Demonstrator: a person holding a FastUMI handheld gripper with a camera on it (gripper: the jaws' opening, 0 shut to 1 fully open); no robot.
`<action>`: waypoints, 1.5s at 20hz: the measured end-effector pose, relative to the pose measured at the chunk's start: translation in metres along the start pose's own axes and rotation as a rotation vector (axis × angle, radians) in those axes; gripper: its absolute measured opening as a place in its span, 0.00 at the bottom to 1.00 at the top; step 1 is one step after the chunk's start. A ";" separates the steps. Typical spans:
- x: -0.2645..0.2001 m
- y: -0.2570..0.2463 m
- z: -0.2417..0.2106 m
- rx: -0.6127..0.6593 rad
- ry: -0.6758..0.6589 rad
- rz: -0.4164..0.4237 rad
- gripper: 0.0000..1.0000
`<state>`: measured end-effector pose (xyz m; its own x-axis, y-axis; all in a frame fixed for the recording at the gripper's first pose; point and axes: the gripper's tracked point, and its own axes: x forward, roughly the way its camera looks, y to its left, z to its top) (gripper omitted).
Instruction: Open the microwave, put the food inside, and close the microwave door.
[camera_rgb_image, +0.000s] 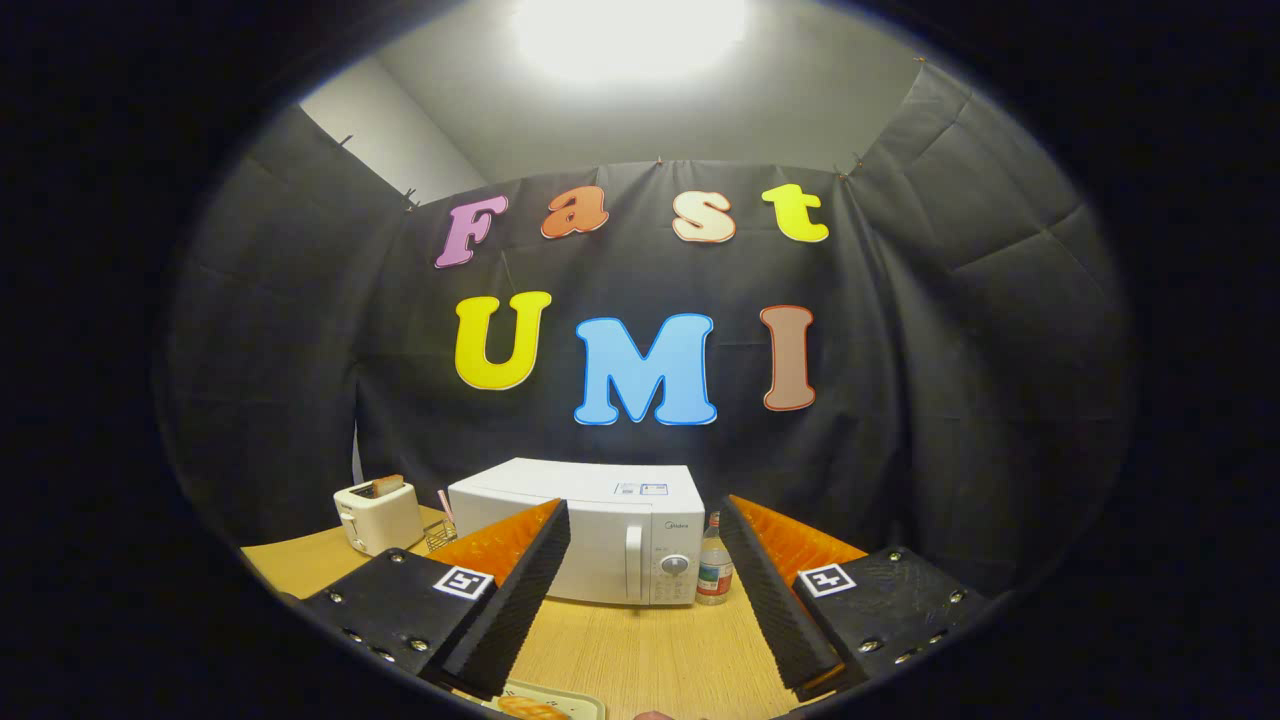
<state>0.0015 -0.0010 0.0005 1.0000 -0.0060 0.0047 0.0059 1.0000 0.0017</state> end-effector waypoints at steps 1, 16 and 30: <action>0.000 0.001 -0.001 0.001 0.001 0.002 0.95; 0.059 0.015 -0.027 0.020 0.032 0.043 0.95; 0.163 0.017 -0.112 0.005 0.153 0.051 0.96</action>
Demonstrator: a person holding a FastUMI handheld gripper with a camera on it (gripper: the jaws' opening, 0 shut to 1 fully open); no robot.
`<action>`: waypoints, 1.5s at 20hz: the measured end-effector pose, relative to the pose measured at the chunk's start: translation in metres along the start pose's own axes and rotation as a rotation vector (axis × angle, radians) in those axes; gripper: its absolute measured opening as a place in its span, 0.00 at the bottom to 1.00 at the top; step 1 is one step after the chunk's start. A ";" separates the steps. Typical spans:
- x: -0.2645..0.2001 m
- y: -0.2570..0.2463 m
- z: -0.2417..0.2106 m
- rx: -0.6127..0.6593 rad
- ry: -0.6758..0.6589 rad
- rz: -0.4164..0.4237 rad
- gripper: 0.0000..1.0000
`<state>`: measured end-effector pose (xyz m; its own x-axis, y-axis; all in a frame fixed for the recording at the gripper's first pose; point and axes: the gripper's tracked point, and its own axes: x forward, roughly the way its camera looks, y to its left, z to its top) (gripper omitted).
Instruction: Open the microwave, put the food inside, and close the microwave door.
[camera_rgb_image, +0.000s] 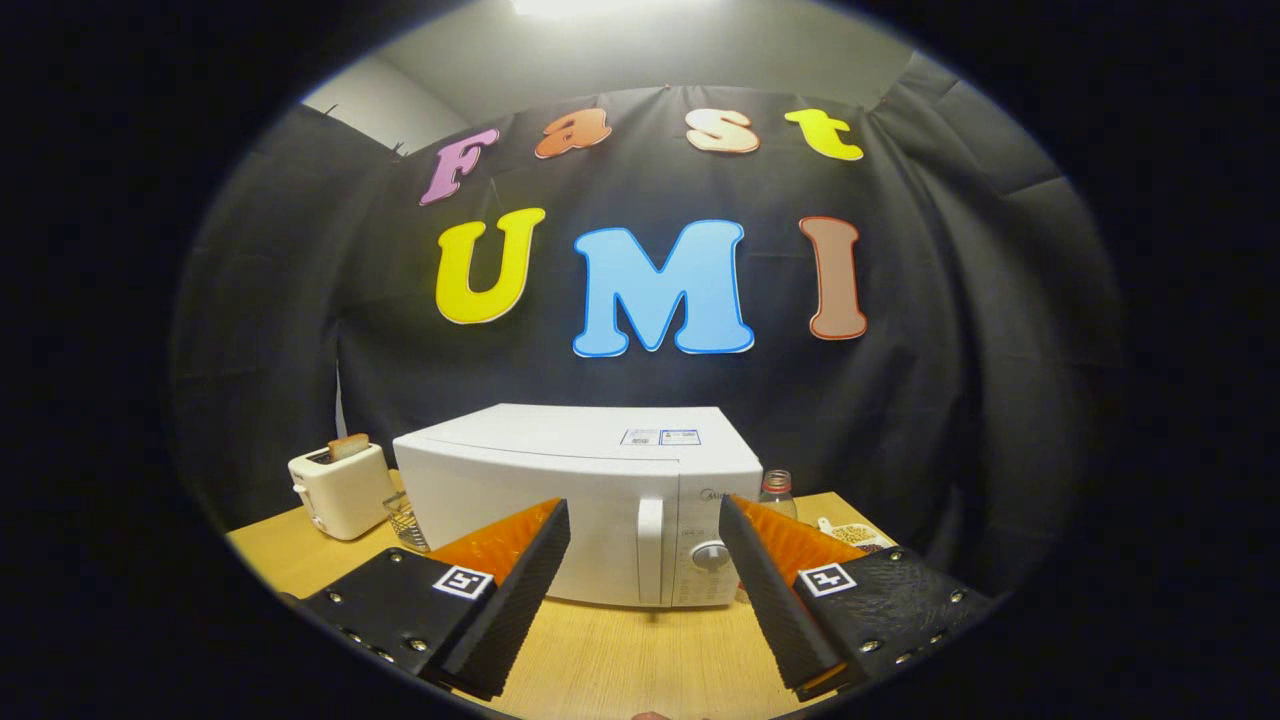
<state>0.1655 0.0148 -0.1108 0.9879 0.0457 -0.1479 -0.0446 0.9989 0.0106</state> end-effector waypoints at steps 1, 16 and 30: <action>0.009 0.000 -0.005 -0.013 0.004 0.004 0.96; 0.100 -0.007 -0.089 -0.025 0.155 -0.023 0.81; 0.117 -0.004 -0.113 -0.004 0.235 -0.050 0.17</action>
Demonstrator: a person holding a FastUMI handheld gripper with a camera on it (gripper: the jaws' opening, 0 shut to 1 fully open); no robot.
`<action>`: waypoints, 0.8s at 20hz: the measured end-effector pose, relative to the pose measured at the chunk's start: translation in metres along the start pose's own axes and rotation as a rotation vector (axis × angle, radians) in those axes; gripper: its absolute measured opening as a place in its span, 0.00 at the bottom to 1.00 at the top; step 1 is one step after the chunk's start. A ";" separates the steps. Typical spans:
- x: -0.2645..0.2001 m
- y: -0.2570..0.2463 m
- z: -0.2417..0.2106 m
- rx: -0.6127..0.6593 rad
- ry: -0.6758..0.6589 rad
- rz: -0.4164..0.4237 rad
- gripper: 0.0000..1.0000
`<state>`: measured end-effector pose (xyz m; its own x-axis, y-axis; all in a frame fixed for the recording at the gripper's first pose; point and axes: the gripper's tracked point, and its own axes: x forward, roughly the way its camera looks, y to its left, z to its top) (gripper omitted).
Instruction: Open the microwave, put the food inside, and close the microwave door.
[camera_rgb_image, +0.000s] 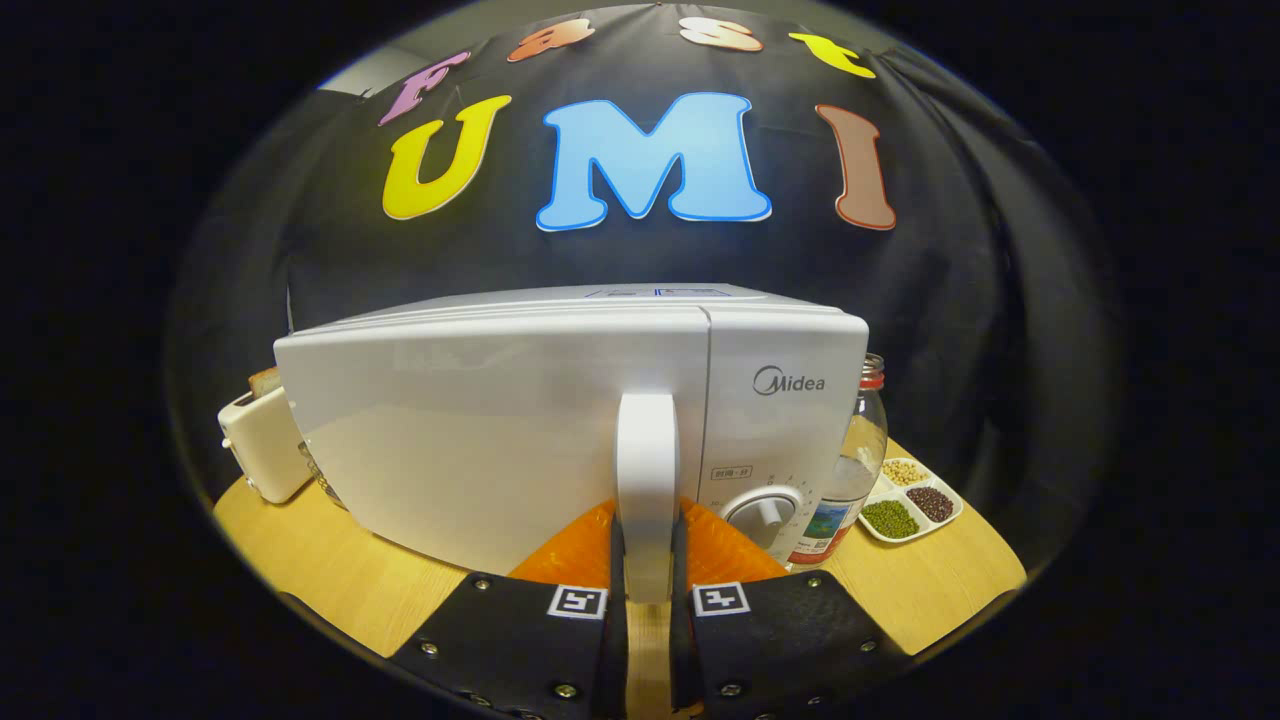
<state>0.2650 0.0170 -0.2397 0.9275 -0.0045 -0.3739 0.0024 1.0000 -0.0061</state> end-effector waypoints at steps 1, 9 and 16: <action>-0.002 -0.002 0.001 -0.003 -0.004 0.005 0.17; -0.065 0.018 -0.020 -0.079 -0.035 0.065 0.09; -0.123 0.052 -0.037 -0.054 0.016 0.104 0.09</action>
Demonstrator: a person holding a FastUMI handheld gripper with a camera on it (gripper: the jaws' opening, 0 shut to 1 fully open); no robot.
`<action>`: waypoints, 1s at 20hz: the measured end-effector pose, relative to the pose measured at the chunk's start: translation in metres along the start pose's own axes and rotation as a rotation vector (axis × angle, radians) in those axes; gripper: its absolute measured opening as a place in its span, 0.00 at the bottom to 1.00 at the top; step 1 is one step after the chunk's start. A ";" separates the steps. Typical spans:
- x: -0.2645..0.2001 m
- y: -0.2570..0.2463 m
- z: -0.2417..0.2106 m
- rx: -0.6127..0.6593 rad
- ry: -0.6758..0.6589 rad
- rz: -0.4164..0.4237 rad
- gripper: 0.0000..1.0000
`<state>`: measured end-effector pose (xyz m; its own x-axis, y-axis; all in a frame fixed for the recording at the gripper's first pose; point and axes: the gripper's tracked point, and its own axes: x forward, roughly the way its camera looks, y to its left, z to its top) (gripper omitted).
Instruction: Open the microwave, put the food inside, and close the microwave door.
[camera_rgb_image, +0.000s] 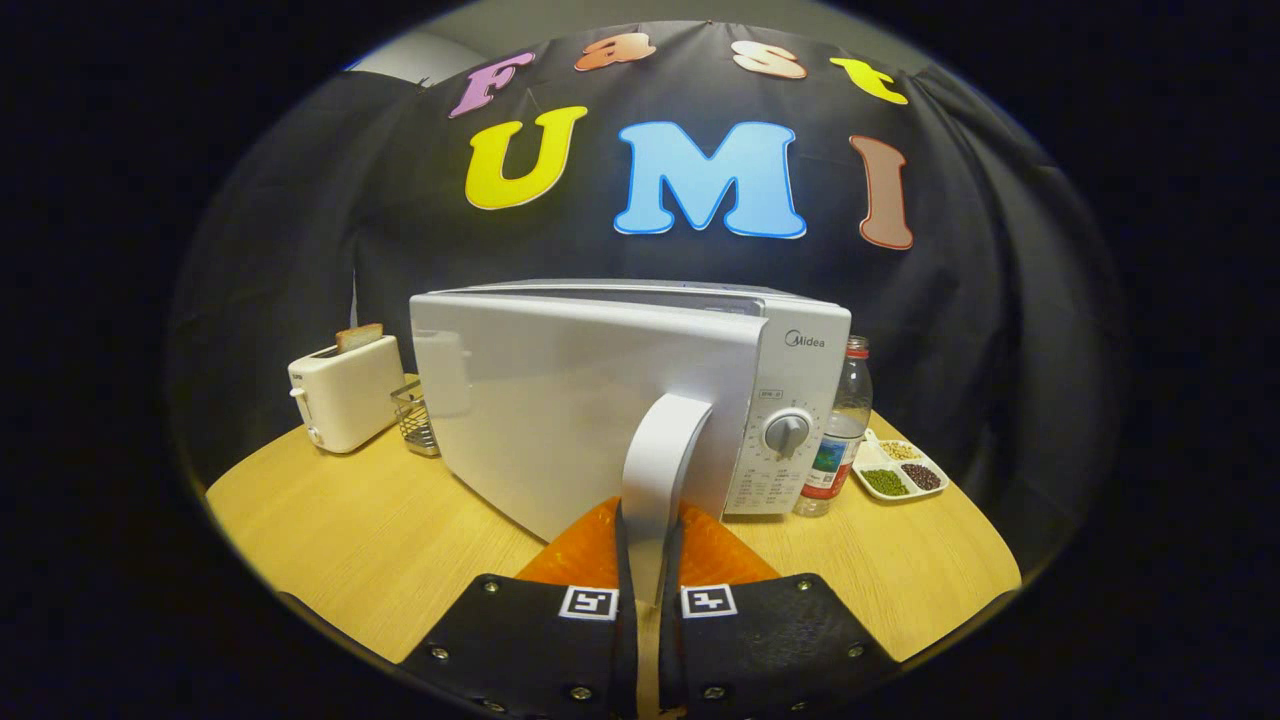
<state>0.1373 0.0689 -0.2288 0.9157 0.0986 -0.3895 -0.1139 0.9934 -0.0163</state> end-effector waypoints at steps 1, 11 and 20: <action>-0.007 0.005 -0.002 -0.001 0.006 0.005 0.09; -0.053 0.061 -0.017 -0.014 0.071 0.068 0.18; -0.091 0.115 -0.032 -0.069 0.103 0.145 0.22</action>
<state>0.0287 0.1728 -0.2253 0.8439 0.2304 -0.4844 -0.2711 0.9624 -0.0145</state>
